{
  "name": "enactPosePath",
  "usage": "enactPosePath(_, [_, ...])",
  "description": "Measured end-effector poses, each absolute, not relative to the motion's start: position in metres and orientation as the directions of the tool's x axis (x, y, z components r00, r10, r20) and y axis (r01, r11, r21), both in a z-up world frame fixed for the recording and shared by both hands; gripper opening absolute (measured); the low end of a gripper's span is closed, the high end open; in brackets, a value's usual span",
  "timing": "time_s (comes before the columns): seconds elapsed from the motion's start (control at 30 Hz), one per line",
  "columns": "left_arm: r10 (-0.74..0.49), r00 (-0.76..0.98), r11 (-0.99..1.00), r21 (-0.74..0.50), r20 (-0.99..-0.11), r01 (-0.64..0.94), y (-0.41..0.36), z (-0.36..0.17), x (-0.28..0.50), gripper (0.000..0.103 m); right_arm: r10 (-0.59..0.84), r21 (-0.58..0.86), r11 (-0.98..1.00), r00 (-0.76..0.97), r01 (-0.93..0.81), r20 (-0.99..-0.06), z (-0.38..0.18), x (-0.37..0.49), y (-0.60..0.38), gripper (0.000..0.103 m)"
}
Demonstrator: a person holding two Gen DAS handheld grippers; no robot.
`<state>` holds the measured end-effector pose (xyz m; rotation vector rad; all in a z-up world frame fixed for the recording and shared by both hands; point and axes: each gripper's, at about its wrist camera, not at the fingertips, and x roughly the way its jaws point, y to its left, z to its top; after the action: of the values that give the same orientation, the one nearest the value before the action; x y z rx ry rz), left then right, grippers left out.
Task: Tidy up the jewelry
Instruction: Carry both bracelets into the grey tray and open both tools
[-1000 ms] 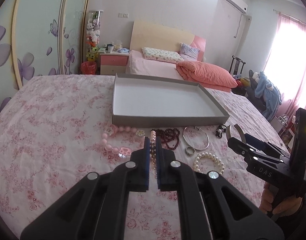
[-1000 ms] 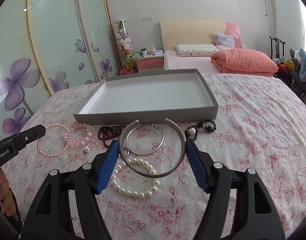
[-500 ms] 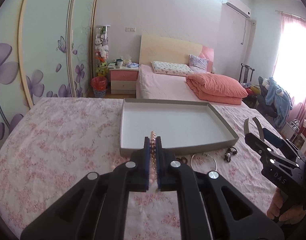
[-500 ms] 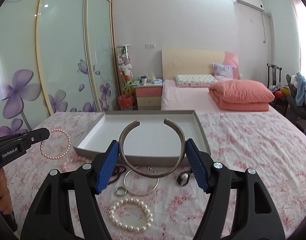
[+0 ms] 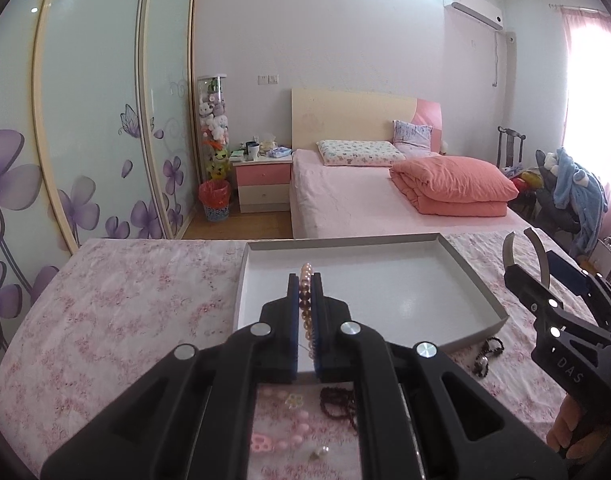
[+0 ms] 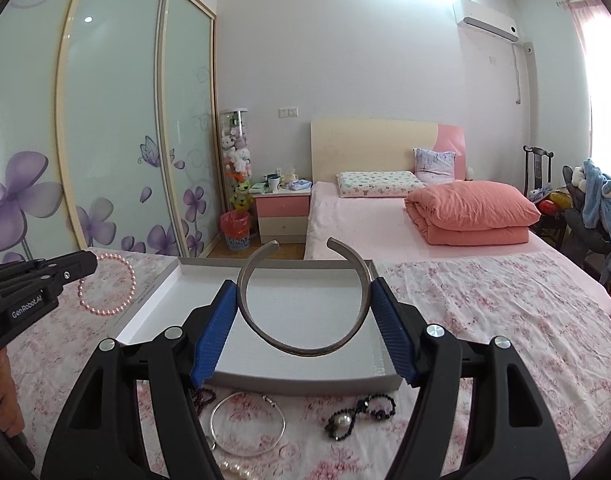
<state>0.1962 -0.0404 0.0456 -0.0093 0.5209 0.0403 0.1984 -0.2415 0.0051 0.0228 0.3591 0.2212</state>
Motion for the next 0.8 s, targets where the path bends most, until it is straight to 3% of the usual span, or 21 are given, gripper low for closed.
enactPosePath(0.23, [0.06, 0.849, 0.998, 0.025, -0.526, -0.055, -0.044, 0.029, 0.24, 0.006, 0.218, 0.061, 0.975, 0.89, -0.212, -0.401, -0.01, 0.234, -0.236, 0.068])
enactPosePath(0.7, [0.04, 0.785, 0.998, -0.005, -0.619, -0.055, -0.031, -0.015, 0.303, 0.007, 0.237, 0.116, 0.971, 0.756, -0.21, -0.611, -0.053, 0.299, -0.224, 0.069])
enactPosePath(0.77, [0.027, 0.773, 0.998, -0.027, -0.633, -0.056, -0.029, -0.021, 0.307, 0.01, 0.242, 0.129, 0.97, 0.736, -0.208, -0.633, -0.056, 0.304, -0.223, 0.07])
enactPosePath(0.8, [0.014, 0.767, 0.997, -0.047, -0.641, -0.058, -0.027, -0.023, 0.31, 0.014, 0.245, 0.136, 0.969, 0.732, -0.206, -0.636, -0.056, 0.306, -0.221, 0.076])
